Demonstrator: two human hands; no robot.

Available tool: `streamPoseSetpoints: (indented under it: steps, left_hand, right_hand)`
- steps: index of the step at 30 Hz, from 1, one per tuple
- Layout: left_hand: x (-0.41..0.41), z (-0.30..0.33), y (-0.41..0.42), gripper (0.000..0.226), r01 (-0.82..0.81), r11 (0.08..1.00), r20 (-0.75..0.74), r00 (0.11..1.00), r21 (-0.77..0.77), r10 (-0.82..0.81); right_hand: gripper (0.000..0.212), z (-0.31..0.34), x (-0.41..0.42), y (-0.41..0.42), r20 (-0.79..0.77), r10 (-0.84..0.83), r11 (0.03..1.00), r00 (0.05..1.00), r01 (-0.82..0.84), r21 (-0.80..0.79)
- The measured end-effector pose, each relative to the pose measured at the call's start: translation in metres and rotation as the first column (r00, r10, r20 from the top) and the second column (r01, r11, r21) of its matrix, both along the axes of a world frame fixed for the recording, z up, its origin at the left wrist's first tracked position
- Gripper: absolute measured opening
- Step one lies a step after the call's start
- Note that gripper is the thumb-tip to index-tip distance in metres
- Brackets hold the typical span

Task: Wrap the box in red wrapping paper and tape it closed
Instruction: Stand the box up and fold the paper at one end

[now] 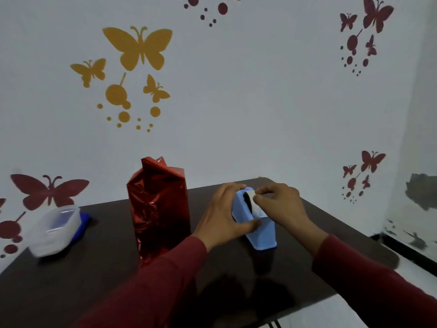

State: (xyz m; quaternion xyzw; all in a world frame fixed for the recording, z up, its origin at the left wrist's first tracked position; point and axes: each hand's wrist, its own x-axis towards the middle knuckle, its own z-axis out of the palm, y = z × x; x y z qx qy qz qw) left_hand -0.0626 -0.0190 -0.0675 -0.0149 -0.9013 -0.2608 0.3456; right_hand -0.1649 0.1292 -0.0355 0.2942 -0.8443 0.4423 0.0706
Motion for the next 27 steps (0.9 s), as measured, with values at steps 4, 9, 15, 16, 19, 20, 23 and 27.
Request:
streamPoseSetpoints:
  steps: [4, 9, 15, 16, 19, 20, 23, 27]
  left_hand:
    - [-0.042, -0.030, 0.000, 0.088, -0.025, 0.997, 0.027, 0.999, 0.074, 0.023]
    - [-0.061, -0.053, 0.000, 0.092, -0.006, 0.977, -0.002, 1.000, 0.214, 0.007]
    - [-0.062, -0.067, -0.013, 0.109, 0.020, 0.981, 0.072, 0.997, 0.191, -0.035]
    - [-0.063, -0.068, -0.014, 0.113, 0.017, 0.983, 0.085, 0.996, 0.185, -0.033]
    - [-0.063, -0.068, -0.013, 0.113, 0.027, 0.986, 0.101, 0.994, 0.163, -0.044]
    - [-0.063, -0.067, -0.013, 0.112, 0.035, 0.987, 0.104, 0.993, 0.158, -0.052]
    - [-0.061, -0.067, -0.013, 0.109, 0.052, 0.988, 0.111, 0.991, 0.148, -0.069]
    - [-0.059, -0.067, -0.012, 0.115, 0.056, 0.989, 0.110, 0.991, 0.136, -0.071]
  right_hand:
    - [0.027, -0.011, -0.023, 0.000, 0.093, -0.105, 0.981, 0.990, 0.088, 0.170]
    - [0.058, -0.017, -0.043, -0.005, 0.651, -0.058, 0.998, 0.757, 0.054, 0.026]
    - [0.036, -0.012, -0.043, -0.014, 0.870, 0.016, 1.000, 0.492, -0.005, -0.015]
    - [0.036, -0.012, -0.044, -0.016, 0.877, 0.012, 1.000, 0.481, -0.005, -0.010]
    - [0.024, -0.008, -0.045, -0.021, 0.883, 0.028, 0.999, 0.469, 0.006, -0.035]
    - [0.020, -0.006, -0.044, -0.021, 0.885, 0.046, 0.998, 0.464, 0.009, -0.057]
    - [0.024, -0.005, -0.042, -0.022, 0.893, 0.097, 0.990, 0.439, 0.052, -0.133]
    - [0.024, -0.010, -0.039, -0.021, 0.860, 0.166, 0.958, 0.483, 0.129, -0.257]
